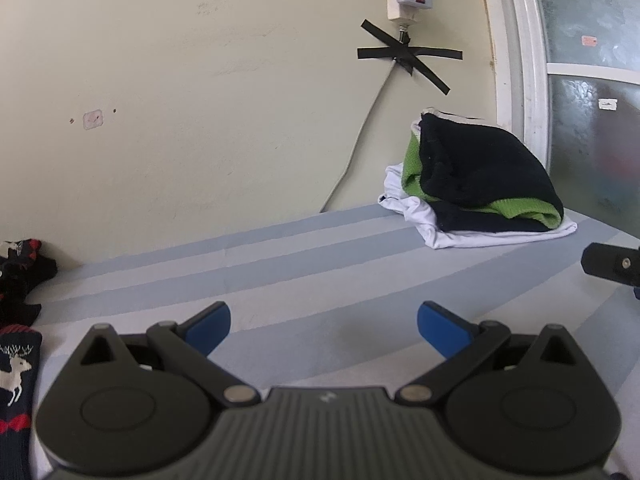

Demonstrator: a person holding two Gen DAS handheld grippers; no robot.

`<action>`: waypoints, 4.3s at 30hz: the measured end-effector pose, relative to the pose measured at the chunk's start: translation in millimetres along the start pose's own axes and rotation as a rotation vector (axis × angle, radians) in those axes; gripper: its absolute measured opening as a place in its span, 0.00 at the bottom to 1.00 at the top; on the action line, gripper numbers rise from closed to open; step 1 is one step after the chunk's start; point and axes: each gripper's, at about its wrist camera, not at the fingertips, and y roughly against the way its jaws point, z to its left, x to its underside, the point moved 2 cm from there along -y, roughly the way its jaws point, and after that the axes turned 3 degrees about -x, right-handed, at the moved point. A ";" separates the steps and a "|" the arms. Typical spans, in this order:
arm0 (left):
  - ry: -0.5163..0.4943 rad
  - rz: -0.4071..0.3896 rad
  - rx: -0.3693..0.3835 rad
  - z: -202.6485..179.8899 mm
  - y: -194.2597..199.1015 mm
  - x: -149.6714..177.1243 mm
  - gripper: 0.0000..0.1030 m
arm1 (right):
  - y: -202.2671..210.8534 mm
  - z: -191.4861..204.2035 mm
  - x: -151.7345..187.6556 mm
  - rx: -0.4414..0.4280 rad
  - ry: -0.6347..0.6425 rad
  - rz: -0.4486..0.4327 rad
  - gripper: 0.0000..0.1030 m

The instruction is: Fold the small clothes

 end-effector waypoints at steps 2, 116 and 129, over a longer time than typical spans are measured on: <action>-0.004 -0.001 0.006 -0.8 0.1 0.0 1.00 | -0.1 -0.1 -0.1 0.000 0.000 0.000 0.98; 0.022 0.081 0.035 6.3 -3.9 -2.7 1.00 | 5.9 5.6 0.1 -0.016 -0.010 -0.036 0.99; 0.013 0.052 0.013 2.8 -1.6 -4.0 1.00 | 4.0 6.4 1.7 -0.017 -0.010 -0.033 0.99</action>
